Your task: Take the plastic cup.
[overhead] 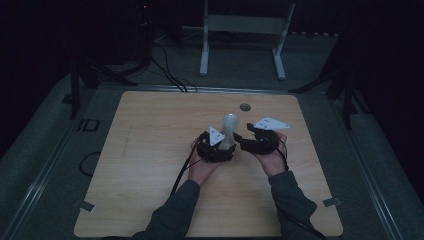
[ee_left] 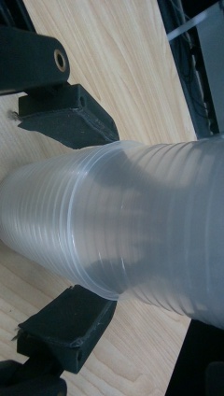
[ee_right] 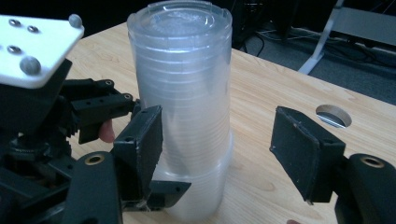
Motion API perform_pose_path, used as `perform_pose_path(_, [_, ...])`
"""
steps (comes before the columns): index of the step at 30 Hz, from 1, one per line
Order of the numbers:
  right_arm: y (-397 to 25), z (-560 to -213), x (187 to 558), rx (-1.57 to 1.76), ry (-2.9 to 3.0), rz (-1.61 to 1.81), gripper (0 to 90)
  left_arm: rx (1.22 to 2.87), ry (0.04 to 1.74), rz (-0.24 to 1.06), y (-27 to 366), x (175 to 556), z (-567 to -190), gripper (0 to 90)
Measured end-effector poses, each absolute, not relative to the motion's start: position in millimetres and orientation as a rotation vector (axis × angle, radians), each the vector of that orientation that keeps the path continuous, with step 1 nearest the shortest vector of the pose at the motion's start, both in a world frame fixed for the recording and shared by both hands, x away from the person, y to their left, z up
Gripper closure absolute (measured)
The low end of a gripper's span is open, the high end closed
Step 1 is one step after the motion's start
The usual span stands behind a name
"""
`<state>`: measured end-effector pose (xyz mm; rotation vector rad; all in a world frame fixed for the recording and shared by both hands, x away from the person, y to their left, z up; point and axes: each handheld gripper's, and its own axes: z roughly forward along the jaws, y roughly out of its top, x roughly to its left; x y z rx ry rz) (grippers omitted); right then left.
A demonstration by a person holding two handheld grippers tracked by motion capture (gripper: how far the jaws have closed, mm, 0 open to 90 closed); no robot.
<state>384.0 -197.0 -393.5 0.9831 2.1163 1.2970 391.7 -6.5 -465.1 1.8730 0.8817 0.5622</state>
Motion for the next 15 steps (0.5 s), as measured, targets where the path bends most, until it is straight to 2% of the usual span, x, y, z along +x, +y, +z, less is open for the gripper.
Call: perform_pose_path(15, [-182,-377,391,0.929,2.111,1.384,35.8,1.876,0.869,0.579,-7,392,-467,21.5])
